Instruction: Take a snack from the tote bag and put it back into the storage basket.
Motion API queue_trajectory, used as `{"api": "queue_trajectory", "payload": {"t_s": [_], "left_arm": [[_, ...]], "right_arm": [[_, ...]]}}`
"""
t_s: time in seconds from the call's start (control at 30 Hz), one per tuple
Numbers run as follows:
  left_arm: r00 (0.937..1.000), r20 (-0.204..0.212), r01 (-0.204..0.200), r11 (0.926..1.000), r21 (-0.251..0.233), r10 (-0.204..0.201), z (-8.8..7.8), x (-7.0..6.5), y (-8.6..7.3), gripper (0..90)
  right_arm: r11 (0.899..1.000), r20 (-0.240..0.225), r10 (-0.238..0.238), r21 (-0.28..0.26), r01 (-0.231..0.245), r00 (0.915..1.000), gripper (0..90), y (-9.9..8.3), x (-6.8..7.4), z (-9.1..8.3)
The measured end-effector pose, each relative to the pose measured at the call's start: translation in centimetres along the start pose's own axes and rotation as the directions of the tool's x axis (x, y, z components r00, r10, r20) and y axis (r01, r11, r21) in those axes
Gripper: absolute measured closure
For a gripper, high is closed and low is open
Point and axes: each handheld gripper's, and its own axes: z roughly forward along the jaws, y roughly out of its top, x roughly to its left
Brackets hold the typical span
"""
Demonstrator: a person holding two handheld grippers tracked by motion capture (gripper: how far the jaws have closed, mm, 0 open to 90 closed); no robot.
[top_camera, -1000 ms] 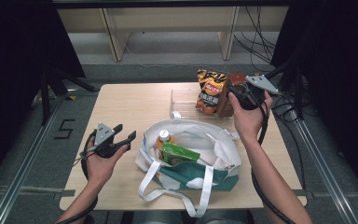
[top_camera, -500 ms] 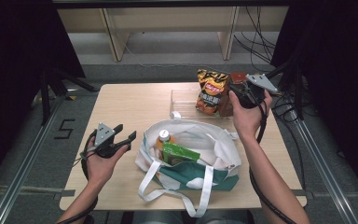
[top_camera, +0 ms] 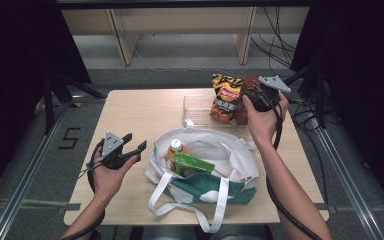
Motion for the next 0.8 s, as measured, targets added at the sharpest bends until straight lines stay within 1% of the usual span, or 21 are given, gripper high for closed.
{"api": "queue_trajectory", "payload": {"t_s": [0.13,0.17,0.2,0.23,0.3,0.33,0.37,0.4,0.43,0.47,0.5,0.53,0.57,0.6,0.63,0.67,0.77,0.8], "left_arm": [[1.0000,-0.001,0.001,1.0000,-0.002,-0.001,0.0,0.0,0.0,37.8],[1.0000,-0.001,0.002,1.0000,-0.001,-0.002,0.0,0.1,0.0,37.9],[1.0000,-0.001,0.002,1.0000,0.000,-0.002,0.0,0.1,0.0,37.8],[1.0000,0.000,0.002,1.0000,0.000,-0.002,0.0,0.1,0.0,37.8],[1.0000,0.001,-0.001,1.0000,-0.001,0.001,0.0,0.0,0.0,37.8],[1.0000,0.002,-0.002,1.0000,-0.002,0.002,0.0,0.0,0.0,37.8],[1.0000,0.002,0.000,1.0000,-0.002,0.000,0.0,0.0,0.0,37.8],[1.0000,0.002,-0.001,1.0000,-0.002,0.001,0.0,0.0,0.0,37.8],[1.0000,0.002,-0.001,1.0000,-0.001,0.001,0.0,0.0,0.0,37.8],[1.0000,0.002,0.002,1.0000,0.000,-0.002,0.0,0.0,0.0,37.8],[1.0000,0.002,0.001,1.0000,-0.001,-0.001,0.0,0.0,0.0,37.8],[1.0000,0.002,0.001,1.0000,0.000,-0.001,0.0,0.0,0.0,37.8],[1.0000,0.006,0.001,1.0000,-0.006,-0.001,0.1,0.0,0.0,37.8],[1.0000,0.005,0.000,1.0000,-0.006,0.000,0.1,0.0,0.0,37.8],[1.0000,0.001,-0.001,1.0000,0.001,0.001,0.0,0.0,0.0,37.8],[1.0000,0.002,-0.001,1.0000,0.001,0.001,0.0,0.0,0.0,37.8],[1.0000,0.006,0.000,1.0000,-0.004,0.000,0.1,0.0,0.0,37.8],[1.0000,0.001,0.000,1.0000,0.001,0.000,0.0,0.0,0.0,37.8]], "right_arm": [[1.000,0.003,-0.010,0.027,0.009,0.9999,39.4,-0.3,0.0,0.6],[0.999,0.004,-0.024,0.030,0.024,0.9997,39.4,-0.3,0.0,0.8],[0.999,0.006,-0.024,0.040,0.024,0.9997,39.4,-0.4,0.0,0.8],[0.999,0.006,-0.012,0.046,0.012,0.9999,39.4,-0.4,0.1,0.9],[0.998,0.004,-0.023,0.056,0.023,0.9997,39.4,-0.4,0.1,1.0],[0.998,0.004,-0.019,0.057,0.018,0.9998,39.3,-0.4,0.1,1.1],[0.998,0.005,-0.027,0.055,0.027,0.9996,39.3,-0.4,0.1,1.2],[0.998,0.006,-0.014,0.066,0.014,0.9999,39.3,-0.4,0.1,1.2],[0.997,0.001,-0.024,0.068,0.024,0.9997,39.3,-0.4,0.0,1.4],[0.997,0.005,-0.006,0.076,0.006,1.0000,39.3,-0.5,0.1,1.4],[0.997,0.009,-0.018,0.078,0.017,0.9998,39.3,-0.5,0.1,1.5],[0.997,0.005,-0.013,0.082,0.013,0.9999,39.3,-0.5,0.1,1.5],[0.996,0.007,-0.021,0.083,0.020,0.9998,39.4,-0.6,0.0,1.7],[0.995,0.010,-0.014,0.094,0.013,0.9999,39.3,-0.6,0.1,1.7],[0.996,0.008,-0.025,0.091,0.025,0.9996,39.3,-0.6,0.0,1.8],[0.995,0.003,-0.024,0.096,0.024,0.9997,39.3,-0.6,0.0,1.8],[0.994,0.009,-0.027,0.108,0.026,0.9996,39.4,-0.8,0.1,2.0],[0.993,0.007,-0.028,0.113,0.028,0.9996,39.4,-0.8,0.0,2.0]]}}
